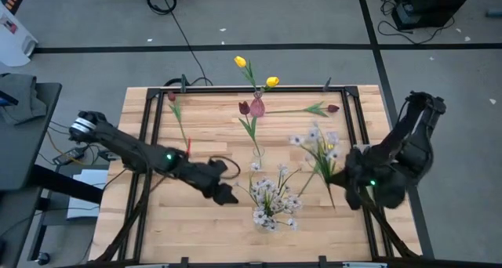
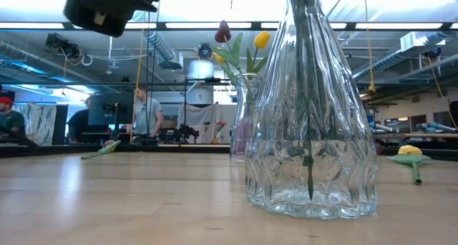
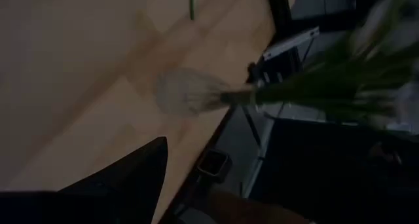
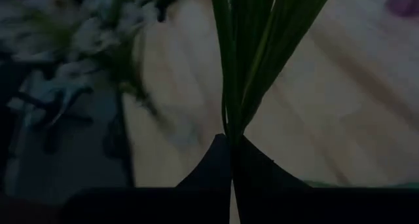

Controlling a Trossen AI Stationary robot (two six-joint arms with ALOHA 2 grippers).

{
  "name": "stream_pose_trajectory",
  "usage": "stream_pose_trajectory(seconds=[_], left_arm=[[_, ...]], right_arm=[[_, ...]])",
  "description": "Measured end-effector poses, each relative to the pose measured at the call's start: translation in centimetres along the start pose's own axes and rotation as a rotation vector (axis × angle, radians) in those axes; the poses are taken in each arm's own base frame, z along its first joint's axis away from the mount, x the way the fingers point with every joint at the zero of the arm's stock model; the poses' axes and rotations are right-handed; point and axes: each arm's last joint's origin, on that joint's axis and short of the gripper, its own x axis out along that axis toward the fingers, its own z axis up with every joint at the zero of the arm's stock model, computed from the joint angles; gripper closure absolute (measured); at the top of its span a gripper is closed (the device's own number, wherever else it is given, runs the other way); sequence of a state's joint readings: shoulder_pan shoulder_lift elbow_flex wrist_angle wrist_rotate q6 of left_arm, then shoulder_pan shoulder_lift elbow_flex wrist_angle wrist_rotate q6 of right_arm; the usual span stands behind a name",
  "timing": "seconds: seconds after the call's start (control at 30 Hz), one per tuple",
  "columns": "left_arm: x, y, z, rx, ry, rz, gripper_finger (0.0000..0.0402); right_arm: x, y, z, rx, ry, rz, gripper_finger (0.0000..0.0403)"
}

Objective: Sort flowers into vase by color
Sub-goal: Put the white flowers into the bottom transparent vase

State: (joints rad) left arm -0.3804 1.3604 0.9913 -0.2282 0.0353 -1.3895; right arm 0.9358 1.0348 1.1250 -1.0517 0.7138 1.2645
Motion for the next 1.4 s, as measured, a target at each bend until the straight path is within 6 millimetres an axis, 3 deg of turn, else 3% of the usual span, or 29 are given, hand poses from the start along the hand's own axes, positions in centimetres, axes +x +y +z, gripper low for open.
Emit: stream_pose_trajectory(seconds=[0.27, 0.53, 0.83, 1.0, 1.1, 1.4], left_arm=[[6.6, 1.0, -3.7, -0.15, 0.12, -0.006, 0.0076], [10.9, 2.4, -5.6, -0.203, 0.165, -0.043, 0.0076], [11.7, 3.1, -3.4, -0.212, -0.049, -0.034, 0.0076], [11.6, 2.6, -2.5, -0.178, -0.031, -0.095, 0.0076], [11.6, 2.4, -2.6, -0.175, 0.015, -0.113, 0.0076], [11.6, 3.0, -2.4, -0.177, 0.044, -0.062, 0.0076]], right_arm=[[-0.4, 1.7, -2.8, 0.028, -0.223, 0.004, 0.0395], [3.0, 4.1, -5.5, 0.028, -0.555, -0.086, 0.0395], [9.5, 6.3, -8.9, 0.073, -0.784, -0.133, 0.0395], [12.1, 7.8, -10.3, 0.135, -0.807, -0.124, 0.0395], [12.4, 8.8, -10.1, 0.151, -0.81, -0.122, 0.0395], [10.8, 11.4, -8.0, 0.1, -0.81, -0.145, 0.0395]])
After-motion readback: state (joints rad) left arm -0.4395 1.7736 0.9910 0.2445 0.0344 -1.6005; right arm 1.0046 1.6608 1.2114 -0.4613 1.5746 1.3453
